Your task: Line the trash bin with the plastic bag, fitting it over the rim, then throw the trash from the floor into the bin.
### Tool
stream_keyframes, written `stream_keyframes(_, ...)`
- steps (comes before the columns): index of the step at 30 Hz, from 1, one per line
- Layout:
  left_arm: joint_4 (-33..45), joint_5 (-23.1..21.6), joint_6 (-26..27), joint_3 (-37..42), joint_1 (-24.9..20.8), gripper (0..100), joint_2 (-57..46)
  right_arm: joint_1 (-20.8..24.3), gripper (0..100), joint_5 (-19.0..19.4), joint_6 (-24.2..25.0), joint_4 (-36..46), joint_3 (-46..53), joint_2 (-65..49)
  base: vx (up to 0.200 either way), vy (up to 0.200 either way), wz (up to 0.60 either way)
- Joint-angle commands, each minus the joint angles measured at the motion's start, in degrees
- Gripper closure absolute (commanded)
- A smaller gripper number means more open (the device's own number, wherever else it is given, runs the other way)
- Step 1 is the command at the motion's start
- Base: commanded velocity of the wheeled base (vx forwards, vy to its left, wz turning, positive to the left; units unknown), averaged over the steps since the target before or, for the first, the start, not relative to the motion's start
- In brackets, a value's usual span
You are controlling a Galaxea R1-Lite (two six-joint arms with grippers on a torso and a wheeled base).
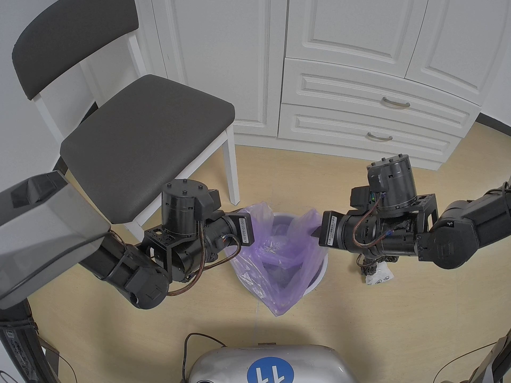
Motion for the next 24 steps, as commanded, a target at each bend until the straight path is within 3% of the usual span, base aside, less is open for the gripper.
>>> stream_keyframes(1,0.0,0.0,-0.1,0.9,-0.8,100,-2.6,-0.1,100,2.1,2.9,-3.3,-0.1,2.4,0.0,0.0,0.0)
stream_keyframes(6,0.0,0.0,-0.1,2.9,-2.7,100,-6.7,-0.1,100,3.5,6.7,-11.1,0.5,6.8,0.0,0.0,0.0)
stream_keyframes(14,0.0,-0.3,-0.1,4.0,-4.2,100,-7.9,-1.5,100,3.5,6.9,-17.0,0.5,14.8,0.0,0.0,0.0)
stream_keyframes(24,-3.1,-0.6,-4.0,1.8,-3.9,100,-2.2,-7.1,100,4.2,5.6,-16.9,0.9,13.3,0.0,0.0,0.0)
